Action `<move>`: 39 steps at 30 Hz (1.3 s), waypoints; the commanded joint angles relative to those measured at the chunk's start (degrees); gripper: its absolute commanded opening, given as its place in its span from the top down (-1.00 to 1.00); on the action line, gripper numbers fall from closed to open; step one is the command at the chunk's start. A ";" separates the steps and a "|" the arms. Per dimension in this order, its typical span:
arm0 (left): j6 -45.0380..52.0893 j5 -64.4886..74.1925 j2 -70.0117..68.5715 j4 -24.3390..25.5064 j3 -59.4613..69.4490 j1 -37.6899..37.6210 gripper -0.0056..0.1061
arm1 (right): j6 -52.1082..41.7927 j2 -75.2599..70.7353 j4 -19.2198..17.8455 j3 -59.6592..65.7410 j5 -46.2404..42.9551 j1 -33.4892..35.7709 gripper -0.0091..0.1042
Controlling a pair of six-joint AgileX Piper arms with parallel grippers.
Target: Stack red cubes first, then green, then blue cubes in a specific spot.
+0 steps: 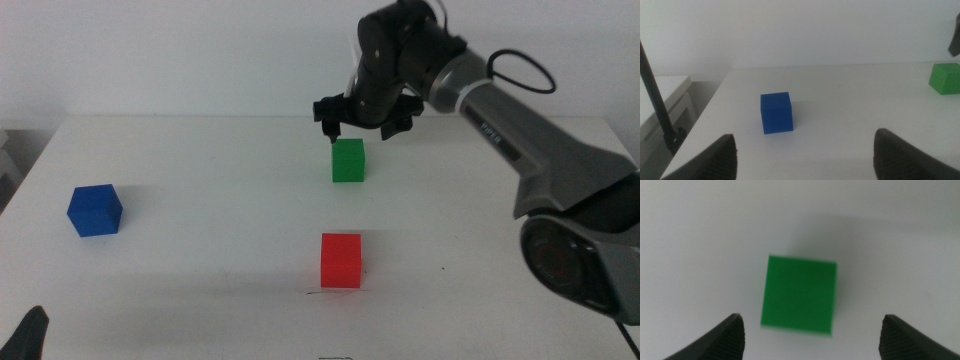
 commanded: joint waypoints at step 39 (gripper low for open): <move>-0.43 -4.14 -1.09 -0.55 -0.10 -0.10 -0.77 | -2.55 -3.53 -8.92 -3.56 -1.51 2.30 0.86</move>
